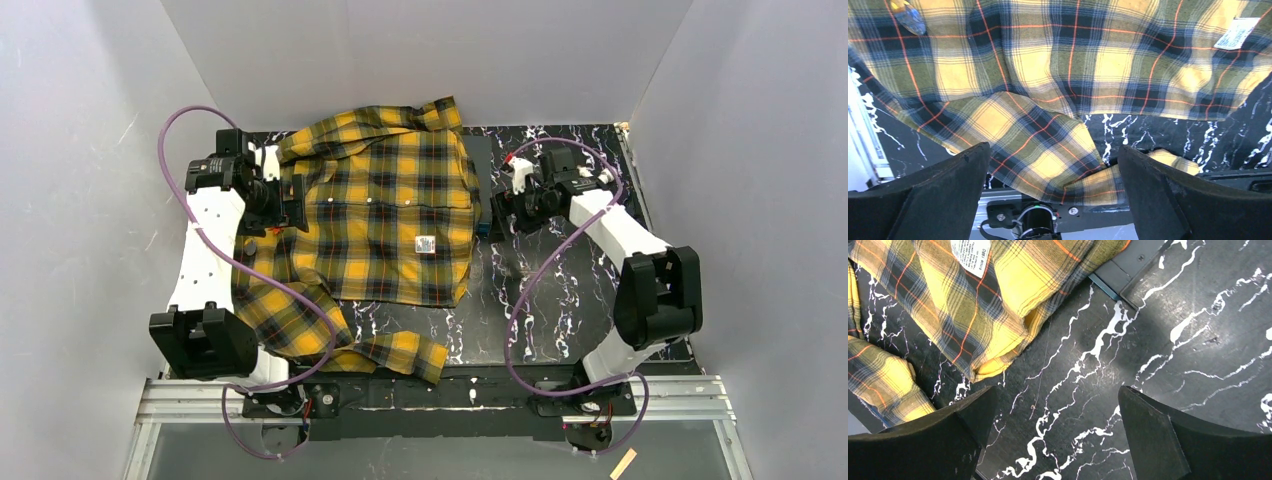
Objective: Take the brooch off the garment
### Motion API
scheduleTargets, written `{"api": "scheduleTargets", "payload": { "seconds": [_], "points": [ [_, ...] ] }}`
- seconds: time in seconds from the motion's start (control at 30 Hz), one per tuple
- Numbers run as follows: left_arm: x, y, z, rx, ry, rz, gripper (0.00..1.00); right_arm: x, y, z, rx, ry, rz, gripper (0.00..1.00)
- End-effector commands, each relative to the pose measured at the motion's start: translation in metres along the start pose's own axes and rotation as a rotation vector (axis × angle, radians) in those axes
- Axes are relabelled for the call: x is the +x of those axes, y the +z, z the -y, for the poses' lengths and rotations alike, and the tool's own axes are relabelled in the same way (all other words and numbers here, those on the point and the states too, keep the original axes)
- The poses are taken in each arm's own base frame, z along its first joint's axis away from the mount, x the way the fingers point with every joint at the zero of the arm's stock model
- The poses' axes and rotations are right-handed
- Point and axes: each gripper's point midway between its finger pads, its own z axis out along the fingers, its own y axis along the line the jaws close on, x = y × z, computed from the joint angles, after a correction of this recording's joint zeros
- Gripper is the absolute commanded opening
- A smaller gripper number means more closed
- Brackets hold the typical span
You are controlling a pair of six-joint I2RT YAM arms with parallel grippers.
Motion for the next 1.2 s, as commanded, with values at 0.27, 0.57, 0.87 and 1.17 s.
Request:
{"api": "scheduleTargets", "payload": {
  "seconds": [0.27,0.57,0.87,1.17],
  "points": [
    [-0.022,0.031,-0.039,-0.049,0.134,-0.154,0.99,-0.033,0.057,-0.018,-0.103,0.004,0.014,0.95],
    [-0.049,0.048,-0.036,-0.018,0.066,-0.149,0.99,-0.027,0.104,-0.026,-0.168,0.062,-0.043,0.82],
    [-0.045,0.055,-0.042,-0.040,0.065,-0.179,0.99,0.000,0.103,-0.026,-0.199,0.134,-0.112,0.09],
    [-0.037,0.066,-0.044,-0.011,0.205,-0.212,0.99,0.040,0.048,0.030,-0.080,0.158,-0.231,0.01]
  ]
}}
